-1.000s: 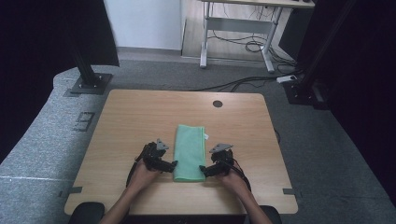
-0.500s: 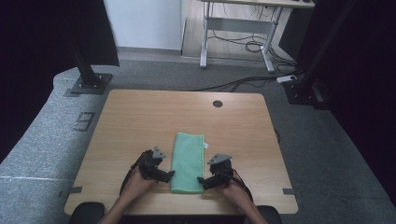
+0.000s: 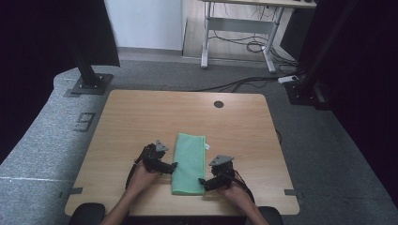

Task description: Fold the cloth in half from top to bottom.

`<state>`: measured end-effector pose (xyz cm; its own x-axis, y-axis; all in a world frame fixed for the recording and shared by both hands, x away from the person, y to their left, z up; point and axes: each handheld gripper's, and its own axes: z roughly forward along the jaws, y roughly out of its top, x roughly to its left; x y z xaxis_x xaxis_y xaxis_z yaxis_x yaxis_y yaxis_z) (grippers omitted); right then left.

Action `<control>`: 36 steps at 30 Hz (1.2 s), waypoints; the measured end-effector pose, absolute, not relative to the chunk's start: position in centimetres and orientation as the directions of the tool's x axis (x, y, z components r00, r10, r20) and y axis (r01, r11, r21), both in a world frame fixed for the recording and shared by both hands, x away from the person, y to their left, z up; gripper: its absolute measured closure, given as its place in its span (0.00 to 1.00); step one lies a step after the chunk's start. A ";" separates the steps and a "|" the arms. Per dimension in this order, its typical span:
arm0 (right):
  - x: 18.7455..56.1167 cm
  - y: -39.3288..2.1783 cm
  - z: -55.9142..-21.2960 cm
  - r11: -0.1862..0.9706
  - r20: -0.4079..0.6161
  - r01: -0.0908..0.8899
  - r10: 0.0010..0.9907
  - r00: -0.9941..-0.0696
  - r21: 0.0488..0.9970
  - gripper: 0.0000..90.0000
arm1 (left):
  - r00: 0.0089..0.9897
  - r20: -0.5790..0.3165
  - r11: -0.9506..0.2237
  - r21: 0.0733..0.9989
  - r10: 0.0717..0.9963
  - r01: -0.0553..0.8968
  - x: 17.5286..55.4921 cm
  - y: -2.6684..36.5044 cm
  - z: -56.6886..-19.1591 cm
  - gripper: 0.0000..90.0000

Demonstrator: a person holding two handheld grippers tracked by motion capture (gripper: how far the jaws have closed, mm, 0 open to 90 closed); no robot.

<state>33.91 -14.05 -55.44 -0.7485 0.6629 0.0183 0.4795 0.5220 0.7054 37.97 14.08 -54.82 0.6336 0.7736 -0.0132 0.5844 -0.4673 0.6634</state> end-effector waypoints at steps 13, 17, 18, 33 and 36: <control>34.9 -14.1 -54.9 0.552 0.031 0.480 0.634 -0.773 0.682 0.01 | 0.632 -0.017 -0.464 0.663 0.775 0.588 38.0 14.1 -54.9 0.00; 35.6 -14.1 -54.5 0.546 0.012 0.478 0.650 -0.760 0.688 0.03 | 0.623 -0.017 -0.457 0.664 0.782 0.592 37.8 14.0 -54.9 0.00; 36.3 -14.1 -54.1 0.538 0.009 0.482 0.661 -0.750 0.691 0.05 | 0.622 -0.016 -0.456 0.664 0.783 0.592 37.8 14.0 -54.9 0.00; 42.5 -13.1 -51.9 0.462 0.042 0.526 0.721 -0.691 0.714 0.32 | 0.631 -0.015 -0.465 0.663 0.776 0.587 37.9 14.0 -54.9 0.00; 43.7 -12.7 -51.5 0.459 0.042 0.529 0.726 -0.687 0.714 0.38 | 0.632 -0.014 -0.466 0.663 0.775 0.586 37.9 14.0 -54.9 0.00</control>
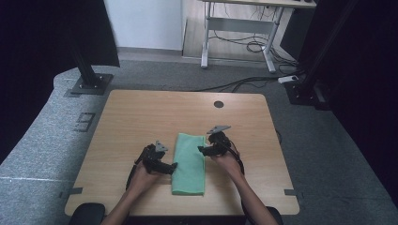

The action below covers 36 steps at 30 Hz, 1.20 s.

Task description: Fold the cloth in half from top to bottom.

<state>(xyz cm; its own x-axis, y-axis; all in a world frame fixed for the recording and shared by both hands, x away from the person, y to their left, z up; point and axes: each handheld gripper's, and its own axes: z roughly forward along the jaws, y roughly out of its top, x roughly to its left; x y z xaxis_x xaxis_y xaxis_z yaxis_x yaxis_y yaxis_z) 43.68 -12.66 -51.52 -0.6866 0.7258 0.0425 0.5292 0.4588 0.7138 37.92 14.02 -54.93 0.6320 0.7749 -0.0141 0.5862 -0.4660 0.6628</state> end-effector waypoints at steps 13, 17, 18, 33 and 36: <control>47.5 -11.0 -52.2 0.459 0.027 0.571 0.763 -0.646 0.681 0.55 | 0.634 -0.014 -0.468 0.662 0.773 0.585 37.9 14.0 -54.9 0.00; 48.1 -10.9 -53.0 0.465 0.016 0.581 0.772 -0.636 0.668 0.51 | 0.634 -0.014 -0.468 0.662 0.774 0.586 37.9 14.0 -54.9 0.00; 48.2 -10.9 -53.1 0.468 0.012 0.584 0.774 -0.633 0.664 0.50 | 0.633 -0.014 -0.467 0.662 0.774 0.585 37.9 14.0 -54.9 0.00; 48.7 -11.5 -53.5 0.457 0.095 0.614 0.749 -0.656 0.643 0.91 | 0.632 -0.015 -0.466 0.662 0.775 0.587 37.9 14.0 -54.9 0.00; 48.5 -11.1 -53.3 0.476 0.069 0.610 0.751 -0.657 0.633 0.94 | 0.631 -0.015 -0.465 0.662 0.775 0.587 37.9 14.0 -54.9 0.00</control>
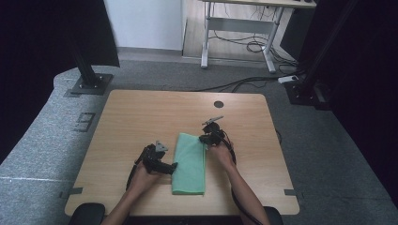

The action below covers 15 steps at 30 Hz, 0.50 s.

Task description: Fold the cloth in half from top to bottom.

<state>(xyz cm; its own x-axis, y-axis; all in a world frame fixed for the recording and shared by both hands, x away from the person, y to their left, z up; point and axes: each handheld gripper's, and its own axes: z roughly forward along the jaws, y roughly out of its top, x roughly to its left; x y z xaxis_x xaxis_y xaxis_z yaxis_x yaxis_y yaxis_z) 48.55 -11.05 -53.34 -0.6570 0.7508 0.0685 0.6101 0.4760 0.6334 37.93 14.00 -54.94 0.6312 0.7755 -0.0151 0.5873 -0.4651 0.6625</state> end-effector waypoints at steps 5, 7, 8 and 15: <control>48.1 -11.1 -52.3 0.496 0.042 0.572 0.731 -0.681 0.653 0.94 | 0.631 -0.015 -0.465 0.661 0.776 0.588 37.9 14.0 -54.9 0.00; 47.9 -11.2 -52.0 0.491 0.046 0.569 0.729 -0.683 0.660 0.94 | 0.630 -0.015 -0.464 0.662 0.776 0.588 37.9 14.0 -54.9 0.00; 47.5 -11.3 -51.2 0.489 0.046 0.551 0.719 -0.694 0.676 0.94 | 0.630 -0.016 -0.463 0.663 0.777 0.588 37.9 14.0 -54.9 0.00; 45.3 -11.7 -48.8 0.507 0.015 0.459 0.659 -0.752 0.730 0.94 | 0.627 -0.016 -0.462 0.661 0.779 0.591 37.9 13.9 -54.9 0.00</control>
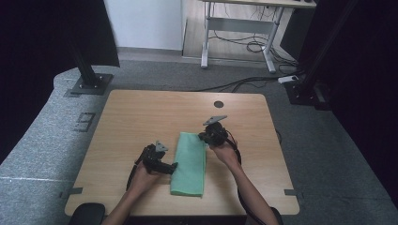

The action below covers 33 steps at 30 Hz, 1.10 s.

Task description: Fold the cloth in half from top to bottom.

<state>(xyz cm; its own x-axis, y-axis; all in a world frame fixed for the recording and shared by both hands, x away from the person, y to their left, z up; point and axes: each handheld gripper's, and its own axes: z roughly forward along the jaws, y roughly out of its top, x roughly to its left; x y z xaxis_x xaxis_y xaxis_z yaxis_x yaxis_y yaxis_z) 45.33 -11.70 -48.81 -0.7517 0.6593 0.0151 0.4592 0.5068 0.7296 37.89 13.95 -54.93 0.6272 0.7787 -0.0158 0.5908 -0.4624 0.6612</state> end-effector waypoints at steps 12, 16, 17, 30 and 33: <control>40.6 -12.1 -45.9 0.540 -0.034 0.348 0.574 -0.818 0.767 0.93 | 0.623 -0.016 -0.458 0.662 0.782 0.593 37.9 13.9 -54.9 0.00; 39.4 -12.2 -45.6 0.543 -0.036 0.329 0.555 -0.831 0.772 0.93 | 0.621 -0.016 -0.456 0.663 0.784 0.593 37.8 13.9 -55.0 0.00; 38.5 -12.3 -45.5 0.555 -0.046 0.314 0.540 -0.841 0.771 0.93 | 0.621 -0.015 -0.457 0.663 0.784 0.593 37.8 13.9 -54.9 0.00; 34.4 -13.0 -46.8 0.562 -0.008 0.300 0.479 -0.878 0.771 0.93 | 0.621 -0.015 -0.459 0.661 0.783 0.594 37.8 13.9 -54.9 0.00; 33.6 -13.0 -47.3 0.561 0.012 0.308 0.469 -0.883 0.769 0.93 | 0.621 -0.015 -0.459 0.661 0.783 0.594 37.9 13.9 -54.9 0.00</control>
<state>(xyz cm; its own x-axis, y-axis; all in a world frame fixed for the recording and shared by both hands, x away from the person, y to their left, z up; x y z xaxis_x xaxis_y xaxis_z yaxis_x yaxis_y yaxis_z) 33.64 -12.97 -47.32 -0.8831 0.4690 0.0117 0.3079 0.5606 0.7687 37.85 13.91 -54.94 0.6215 0.7833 -0.0146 0.5935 -0.4586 0.6614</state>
